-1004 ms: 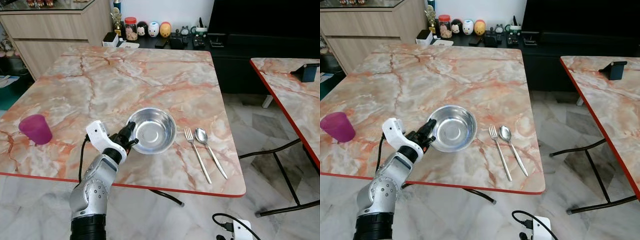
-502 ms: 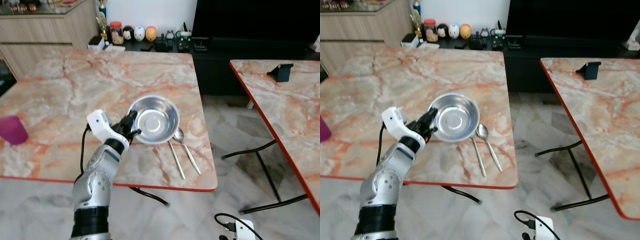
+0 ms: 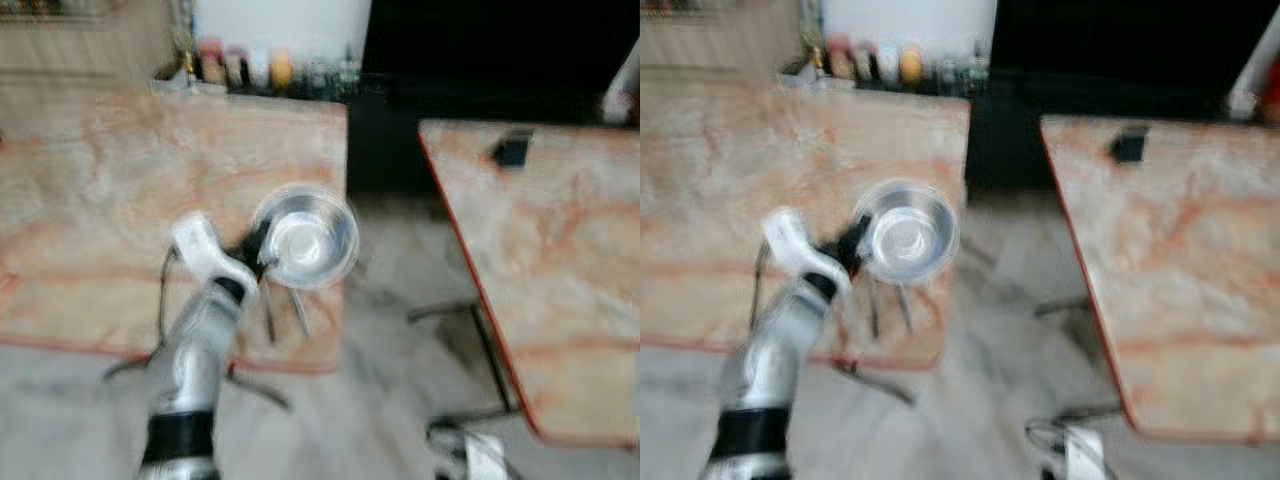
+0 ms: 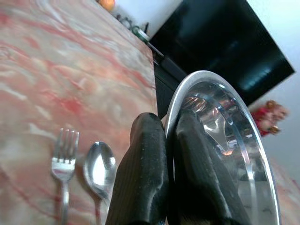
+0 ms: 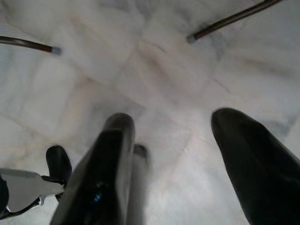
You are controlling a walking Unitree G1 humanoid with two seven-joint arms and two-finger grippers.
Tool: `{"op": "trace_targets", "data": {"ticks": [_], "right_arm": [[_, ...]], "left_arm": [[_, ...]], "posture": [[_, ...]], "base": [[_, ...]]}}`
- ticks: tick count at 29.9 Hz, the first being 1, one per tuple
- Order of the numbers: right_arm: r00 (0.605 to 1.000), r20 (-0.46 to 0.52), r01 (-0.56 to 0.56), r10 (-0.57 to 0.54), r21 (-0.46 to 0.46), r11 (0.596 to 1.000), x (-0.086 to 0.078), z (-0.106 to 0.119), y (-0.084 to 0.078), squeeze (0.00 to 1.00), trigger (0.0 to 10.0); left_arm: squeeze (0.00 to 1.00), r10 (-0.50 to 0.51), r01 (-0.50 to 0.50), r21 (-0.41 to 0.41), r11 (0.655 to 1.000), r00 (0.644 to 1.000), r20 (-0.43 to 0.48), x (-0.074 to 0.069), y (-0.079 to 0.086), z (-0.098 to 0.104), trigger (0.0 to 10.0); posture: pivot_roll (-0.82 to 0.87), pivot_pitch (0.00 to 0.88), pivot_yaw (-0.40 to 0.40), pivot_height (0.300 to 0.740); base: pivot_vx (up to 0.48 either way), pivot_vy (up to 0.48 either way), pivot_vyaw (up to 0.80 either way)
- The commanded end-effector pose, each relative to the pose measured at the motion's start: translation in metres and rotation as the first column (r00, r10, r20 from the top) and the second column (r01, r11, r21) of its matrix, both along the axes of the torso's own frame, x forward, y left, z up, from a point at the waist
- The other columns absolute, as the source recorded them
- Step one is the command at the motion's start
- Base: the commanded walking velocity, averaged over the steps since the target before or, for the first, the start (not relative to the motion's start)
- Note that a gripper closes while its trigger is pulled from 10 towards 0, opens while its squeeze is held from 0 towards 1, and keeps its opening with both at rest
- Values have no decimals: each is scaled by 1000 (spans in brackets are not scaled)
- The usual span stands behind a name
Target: Setting the table
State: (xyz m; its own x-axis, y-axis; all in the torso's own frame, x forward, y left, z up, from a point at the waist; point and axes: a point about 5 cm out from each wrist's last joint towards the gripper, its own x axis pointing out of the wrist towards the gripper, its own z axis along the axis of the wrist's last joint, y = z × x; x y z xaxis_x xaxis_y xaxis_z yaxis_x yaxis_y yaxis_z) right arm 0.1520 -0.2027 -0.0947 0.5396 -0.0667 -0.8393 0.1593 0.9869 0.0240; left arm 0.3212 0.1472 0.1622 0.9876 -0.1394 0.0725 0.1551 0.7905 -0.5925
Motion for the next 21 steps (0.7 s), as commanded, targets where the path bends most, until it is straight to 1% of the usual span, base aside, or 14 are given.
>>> {"op": "trace_targets", "data": {"ticks": [1, 3, 20, 21], "right_arm": [[1000, -2, 11, -11, -14, 1000, -1, 1, -7, 0, 10000], [1000, -2, 8, -8, -14, 1000, -1, 1, -7, 0, 10000], [1000, -2, 6, -6, -8, 1000, -2, 0, -6, 0, 10000], [1000, -2, 6, -6, -8, 1000, -2, 0, -6, 0, 10000]], "left_arm": [[0, -25, 25, 2, 1000, 999, 20, 1, -11, 5, 10000], [0, -10, 10, 6, 1000, 1000, 11, 3, -10, 4, 10000], [0, -11, 10, 21, 1000, 1000, 22, 4, -10, 5, 10000], [0, -10, 9, 27, 1000, 1000, 27, 3, -10, 5, 10000]], "posture": [[95, 0, -31, 740], [95, 0, -31, 740], [93, 0, -29, 740], [93, 0, -29, 740]], "base": [[0, 0, 0], [0, 0, 0], [0, 0, 0], [0, -281, 0]]}}
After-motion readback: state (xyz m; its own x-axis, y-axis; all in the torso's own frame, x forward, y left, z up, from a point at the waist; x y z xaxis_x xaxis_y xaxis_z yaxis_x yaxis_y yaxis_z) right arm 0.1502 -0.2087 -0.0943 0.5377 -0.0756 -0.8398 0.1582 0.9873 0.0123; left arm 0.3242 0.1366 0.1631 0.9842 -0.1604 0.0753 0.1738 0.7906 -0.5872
